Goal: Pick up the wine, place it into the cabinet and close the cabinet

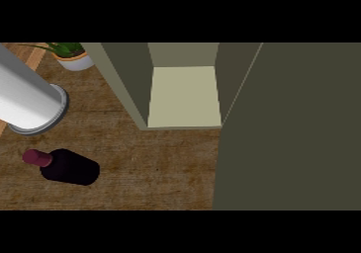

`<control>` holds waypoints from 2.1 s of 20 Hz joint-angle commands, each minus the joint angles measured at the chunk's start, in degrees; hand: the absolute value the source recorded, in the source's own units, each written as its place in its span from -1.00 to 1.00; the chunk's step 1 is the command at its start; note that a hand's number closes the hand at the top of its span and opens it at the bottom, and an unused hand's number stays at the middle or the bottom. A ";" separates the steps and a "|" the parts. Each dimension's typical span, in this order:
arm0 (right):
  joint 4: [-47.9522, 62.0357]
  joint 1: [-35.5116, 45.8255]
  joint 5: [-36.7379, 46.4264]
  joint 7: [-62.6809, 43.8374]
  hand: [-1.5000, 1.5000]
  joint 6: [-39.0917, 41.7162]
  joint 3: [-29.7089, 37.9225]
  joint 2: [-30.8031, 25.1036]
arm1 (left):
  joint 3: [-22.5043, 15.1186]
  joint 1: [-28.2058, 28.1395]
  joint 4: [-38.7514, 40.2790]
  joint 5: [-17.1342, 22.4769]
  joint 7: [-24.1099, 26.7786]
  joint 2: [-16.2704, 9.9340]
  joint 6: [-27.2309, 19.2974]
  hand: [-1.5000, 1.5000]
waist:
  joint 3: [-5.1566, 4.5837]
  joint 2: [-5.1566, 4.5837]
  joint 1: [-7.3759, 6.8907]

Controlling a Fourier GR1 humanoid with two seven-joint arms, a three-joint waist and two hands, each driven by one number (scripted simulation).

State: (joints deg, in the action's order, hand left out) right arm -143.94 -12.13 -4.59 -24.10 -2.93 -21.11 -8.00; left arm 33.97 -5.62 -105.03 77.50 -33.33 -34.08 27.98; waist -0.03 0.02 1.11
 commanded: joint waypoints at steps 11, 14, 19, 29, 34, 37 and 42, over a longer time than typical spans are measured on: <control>-7.53 -7.95 -7.57 3.25 -1.00 5.38 3.04 -1.24 | -7.58 9.84 18.57 -25.04 9.02 8.97 11.49 -1.00 | 0.01 -0.13 0.38; -8.75 -7.32 -7.88 2.16 -1.00 4.45 4.06 -0.36 | -7.04 9.42 18.35 -35.12 15.60 13.86 10.88 -1.00 | -0.01 -0.15 0.16; -3.86 -8.80 -7.32 6.98 -1.00 6.08 4.57 1.05 | -4.57 15.09 28.31 -43.88 23.21 12.04 10.85 -1.00 | 0.02 -0.13 0.11; -5.80 -12.16 -9.24 6.86 -1.00 9.16 5.13 0.36 | -8.18 15.36 46.49 -59.45 40.96 14.59 18.04 -1.00 | -0.02 -0.13 0.09; -7.47 -10.92 -9.73 4.86 -1.00 8.66 6.77 0.37 | -9.21 17.55 56.13 -61.71 46.35 13.38 22.34 -1.00 | -0.03 -0.17 -0.11; -2.47 -7.22 -6.37 6.10 -1.00 8.36 4.83 2.05 | -10.95 19.24 62.79 -65.78 52.53 13.32 25.22 -1.00 | -0.11 -0.33 -0.20; -5.21 -11.16 -6.95 6.79 -1.00 10.84 5.39 0.23 | -12.31 22.72 68.96 -67.20 53.84 13.26 25.00 -1.00 | -0.07 -0.20 0.14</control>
State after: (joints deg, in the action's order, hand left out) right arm -142.57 -21.51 -5.99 -14.09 7.09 -17.52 -6.26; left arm 22.66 14.04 -41.91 11.64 16.14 -21.00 49.14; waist -0.11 -0.17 1.18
